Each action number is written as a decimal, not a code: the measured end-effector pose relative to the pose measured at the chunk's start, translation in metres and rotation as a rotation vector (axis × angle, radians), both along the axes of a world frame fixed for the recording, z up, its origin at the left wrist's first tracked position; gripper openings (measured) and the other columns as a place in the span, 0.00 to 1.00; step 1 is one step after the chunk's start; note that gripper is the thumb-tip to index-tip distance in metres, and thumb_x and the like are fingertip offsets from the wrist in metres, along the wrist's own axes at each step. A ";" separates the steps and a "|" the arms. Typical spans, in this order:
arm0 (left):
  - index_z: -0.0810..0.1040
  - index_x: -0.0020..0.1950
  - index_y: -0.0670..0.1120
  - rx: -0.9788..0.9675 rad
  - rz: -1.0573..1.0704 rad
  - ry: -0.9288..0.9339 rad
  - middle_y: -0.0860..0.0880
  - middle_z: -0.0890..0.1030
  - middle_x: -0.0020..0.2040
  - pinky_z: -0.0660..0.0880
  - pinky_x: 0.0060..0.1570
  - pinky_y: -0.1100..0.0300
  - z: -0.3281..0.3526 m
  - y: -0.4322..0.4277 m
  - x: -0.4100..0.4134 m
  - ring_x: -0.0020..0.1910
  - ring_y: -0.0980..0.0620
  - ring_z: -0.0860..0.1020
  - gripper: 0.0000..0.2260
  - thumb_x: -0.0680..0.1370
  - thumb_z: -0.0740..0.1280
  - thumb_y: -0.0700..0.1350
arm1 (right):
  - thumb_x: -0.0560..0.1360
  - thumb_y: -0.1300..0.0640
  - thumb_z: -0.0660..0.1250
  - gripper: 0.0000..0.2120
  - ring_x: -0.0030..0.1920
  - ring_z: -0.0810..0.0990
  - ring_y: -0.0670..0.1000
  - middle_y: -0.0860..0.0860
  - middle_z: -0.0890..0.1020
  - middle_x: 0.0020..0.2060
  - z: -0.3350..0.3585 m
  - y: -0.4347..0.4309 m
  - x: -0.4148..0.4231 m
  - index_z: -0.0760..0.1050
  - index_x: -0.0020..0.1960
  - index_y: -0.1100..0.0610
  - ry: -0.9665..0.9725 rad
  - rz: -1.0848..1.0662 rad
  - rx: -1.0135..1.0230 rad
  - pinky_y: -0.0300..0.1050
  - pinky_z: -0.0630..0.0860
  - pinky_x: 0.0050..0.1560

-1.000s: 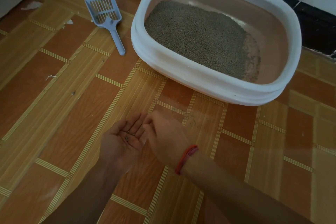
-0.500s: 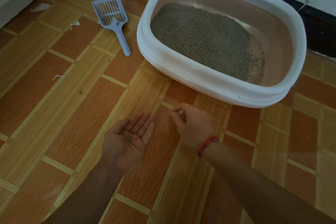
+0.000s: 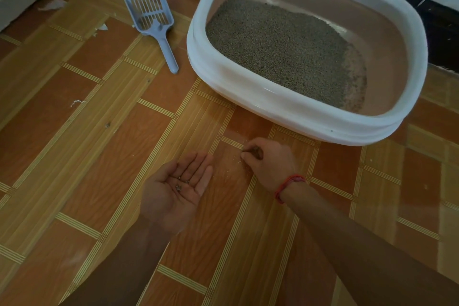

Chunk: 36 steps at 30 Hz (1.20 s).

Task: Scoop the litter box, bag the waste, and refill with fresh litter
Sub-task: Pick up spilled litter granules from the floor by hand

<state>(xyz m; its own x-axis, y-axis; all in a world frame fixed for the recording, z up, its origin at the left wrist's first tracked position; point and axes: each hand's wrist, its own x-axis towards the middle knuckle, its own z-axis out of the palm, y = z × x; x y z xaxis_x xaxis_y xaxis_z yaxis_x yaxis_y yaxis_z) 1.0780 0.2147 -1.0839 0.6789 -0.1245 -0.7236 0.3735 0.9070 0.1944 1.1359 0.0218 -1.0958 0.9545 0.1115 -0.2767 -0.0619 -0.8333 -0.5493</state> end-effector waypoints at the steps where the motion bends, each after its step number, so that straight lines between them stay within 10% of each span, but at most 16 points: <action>1: 0.85 0.45 0.34 0.001 0.002 0.003 0.37 0.84 0.55 0.80 0.54 0.44 -0.001 0.000 0.000 0.55 0.40 0.83 0.19 0.79 0.58 0.43 | 0.77 0.49 0.67 0.03 0.42 0.75 0.42 0.39 0.77 0.40 0.000 0.001 0.001 0.79 0.48 0.45 0.001 0.004 -0.007 0.37 0.72 0.40; 14: 0.85 0.46 0.33 -0.001 -0.002 -0.003 0.37 0.83 0.56 0.78 0.55 0.43 -0.001 0.000 0.000 0.56 0.40 0.83 0.22 0.83 0.55 0.44 | 0.81 0.48 0.57 0.08 0.44 0.78 0.48 0.45 0.79 0.45 0.008 0.012 -0.002 0.74 0.52 0.48 0.034 0.081 -0.183 0.36 0.63 0.31; 23: 0.85 0.46 0.36 0.007 -0.063 -0.026 0.41 0.85 0.46 0.83 0.41 0.54 -0.001 0.000 -0.004 0.45 0.46 0.86 0.24 0.83 0.52 0.46 | 0.79 0.50 0.58 0.05 0.50 0.78 0.50 0.47 0.78 0.49 0.050 0.075 -0.045 0.71 0.50 0.49 0.025 0.272 0.136 0.53 0.76 0.51; 32: 0.86 0.46 0.37 -0.024 -0.069 -0.042 0.41 0.85 0.52 0.79 0.56 0.51 -0.001 0.000 -0.006 0.56 0.45 0.83 0.23 0.83 0.53 0.46 | 0.80 0.53 0.59 0.07 0.48 0.78 0.52 0.50 0.77 0.49 0.047 0.080 -0.055 0.74 0.55 0.51 -0.051 0.361 0.117 0.54 0.78 0.48; 36: 0.85 0.46 0.36 -0.026 -0.045 -0.041 0.41 0.85 0.50 0.83 0.43 0.53 -0.001 0.000 -0.005 0.50 0.45 0.85 0.24 0.83 0.53 0.46 | 0.77 0.52 0.63 0.05 0.46 0.78 0.48 0.46 0.78 0.45 0.047 0.072 -0.048 0.77 0.50 0.50 -0.111 0.284 0.170 0.48 0.77 0.47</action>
